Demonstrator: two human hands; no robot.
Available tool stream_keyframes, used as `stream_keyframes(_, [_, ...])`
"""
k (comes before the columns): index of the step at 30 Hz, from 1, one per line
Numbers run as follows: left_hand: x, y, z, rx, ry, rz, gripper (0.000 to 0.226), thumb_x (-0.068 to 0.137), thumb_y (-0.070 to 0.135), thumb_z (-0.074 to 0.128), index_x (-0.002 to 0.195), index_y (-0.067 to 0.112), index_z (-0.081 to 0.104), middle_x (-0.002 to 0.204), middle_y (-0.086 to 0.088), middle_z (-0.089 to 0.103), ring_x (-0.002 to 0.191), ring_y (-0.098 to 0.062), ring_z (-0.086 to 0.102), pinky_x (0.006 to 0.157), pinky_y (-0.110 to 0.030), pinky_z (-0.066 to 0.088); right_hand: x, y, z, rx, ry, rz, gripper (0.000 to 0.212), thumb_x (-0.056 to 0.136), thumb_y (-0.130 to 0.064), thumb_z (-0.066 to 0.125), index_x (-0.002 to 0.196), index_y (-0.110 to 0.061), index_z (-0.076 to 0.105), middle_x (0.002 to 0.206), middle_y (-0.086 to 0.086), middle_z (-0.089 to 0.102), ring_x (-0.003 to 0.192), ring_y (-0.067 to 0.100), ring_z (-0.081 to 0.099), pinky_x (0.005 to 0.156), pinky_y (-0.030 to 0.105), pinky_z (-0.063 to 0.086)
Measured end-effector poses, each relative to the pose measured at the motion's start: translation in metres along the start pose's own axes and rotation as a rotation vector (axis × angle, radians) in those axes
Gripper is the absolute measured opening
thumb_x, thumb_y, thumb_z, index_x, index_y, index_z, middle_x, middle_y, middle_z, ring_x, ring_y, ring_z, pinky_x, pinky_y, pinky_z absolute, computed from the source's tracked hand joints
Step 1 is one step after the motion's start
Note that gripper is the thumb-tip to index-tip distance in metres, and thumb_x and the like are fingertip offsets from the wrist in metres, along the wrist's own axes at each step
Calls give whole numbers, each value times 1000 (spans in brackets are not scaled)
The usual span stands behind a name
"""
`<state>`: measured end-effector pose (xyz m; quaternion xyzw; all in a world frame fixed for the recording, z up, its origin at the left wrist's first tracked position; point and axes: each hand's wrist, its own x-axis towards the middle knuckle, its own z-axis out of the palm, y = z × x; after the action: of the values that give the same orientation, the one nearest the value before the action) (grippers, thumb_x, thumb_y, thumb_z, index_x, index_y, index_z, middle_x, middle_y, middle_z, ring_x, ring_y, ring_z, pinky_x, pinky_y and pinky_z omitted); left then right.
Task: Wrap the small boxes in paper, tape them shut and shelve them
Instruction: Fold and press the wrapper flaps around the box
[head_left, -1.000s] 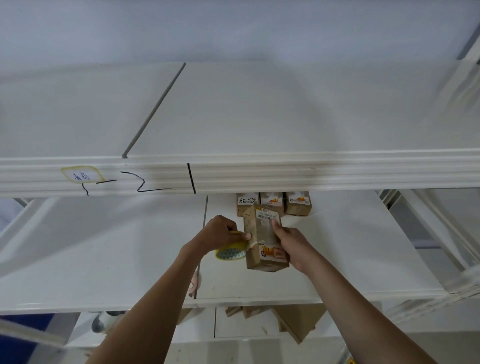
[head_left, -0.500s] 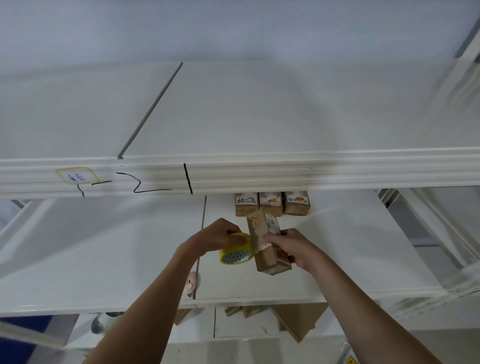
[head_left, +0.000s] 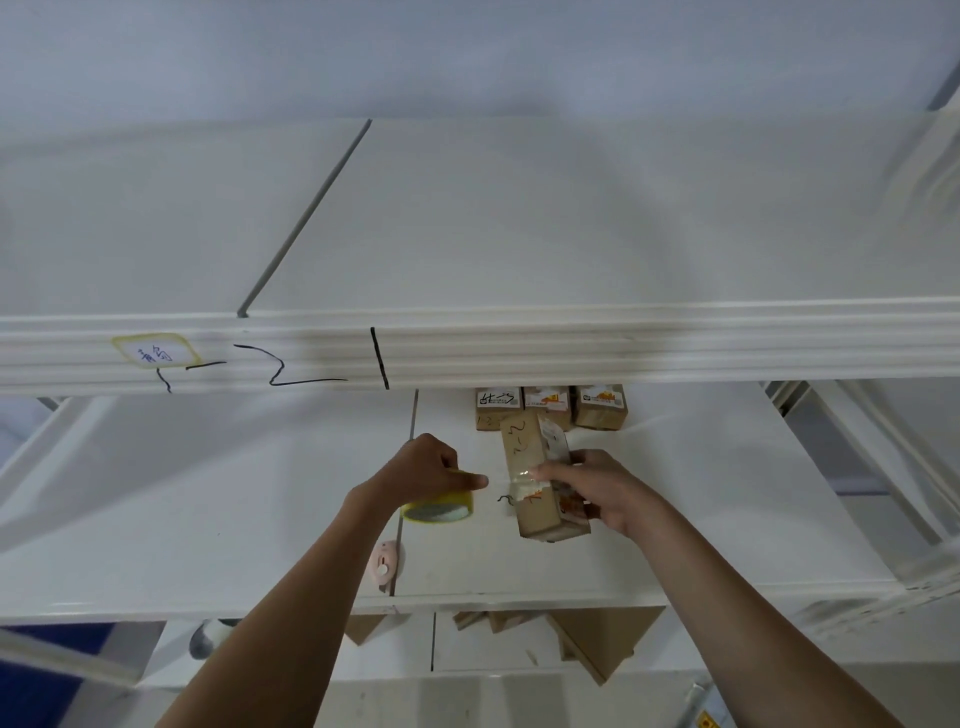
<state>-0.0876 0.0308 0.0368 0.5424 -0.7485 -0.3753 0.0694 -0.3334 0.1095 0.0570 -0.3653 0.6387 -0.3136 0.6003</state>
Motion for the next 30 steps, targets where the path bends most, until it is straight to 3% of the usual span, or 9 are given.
stream_keyframes(3, [3, -3, 4, -5, 64, -25, 53, 74, 60, 78, 57, 15, 55, 62, -1, 53, 58, -11, 51, 59, -22, 40, 0, -8, 0, 26, -23, -34, 38, 79, -28, 83, 112, -12, 71, 97, 6, 78, 93, 23, 75, 74, 34, 59])
stream_keyframes(10, [7, 11, 2, -43, -8, -34, 56, 75, 59, 77, 55, 16, 47, 60, 1, 46, 57, -13, 44, 58, -24, 35, -4, -6, 3, 150, -141, -64, 43, 86, -27, 75, 125, -10, 68, 108, 13, 75, 98, 27, 73, 74, 33, 56])
stream_keyframes(16, [11, 21, 4, -100, -2, -20, 59, 72, 62, 77, 52, 17, 45, 53, 6, 37, 52, -10, 36, 55, -23, 33, -2, 0, 13, 296, -216, -42, 41, 90, -33, 69, 124, -11, 69, 126, 23, 65, 109, 32, 63, 95, 43, 50])
stream_keyframes(20, [12, 21, 5, -124, 32, 10, 57, 73, 59, 80, 51, 18, 47, 52, 6, 41, 51, -10, 41, 56, -24, 36, -4, -3, 16, 388, -236, 10, 32, 98, -32, 60, 122, -14, 70, 120, 17, 69, 110, 28, 64, 100, 44, 49])
stream_keyframes(22, [11, 18, 6, -121, 68, 19, 57, 73, 57, 81, 50, 18, 47, 51, 6, 40, 50, -9, 40, 54, -22, 35, -2, -1, 16, 316, -188, 17, 34, 95, -37, 64, 121, -16, 71, 118, 14, 71, 113, 27, 63, 104, 43, 48])
stream_keyframes(25, [10, 15, 7, -101, 119, 24, 59, 71, 56, 83, 49, 16, 46, 52, 2, 40, 50, -10, 38, 53, -22, 33, 0, 1, 16, 183, -122, 2, 38, 94, -40, 66, 119, -12, 71, 108, 8, 74, 104, 22, 66, 90, 33, 53])
stream_keyframes(30, [9, 26, 12, 86, 93, 28, 47, 73, 45, 82, 48, 19, 52, 51, 4, 44, 52, -11, 40, 53, -24, 34, 0, 0, 28, -64, -86, 22, 58, 79, -54, 77, 123, -19, 65, 116, 4, 71, 109, 21, 65, 85, 35, 56])
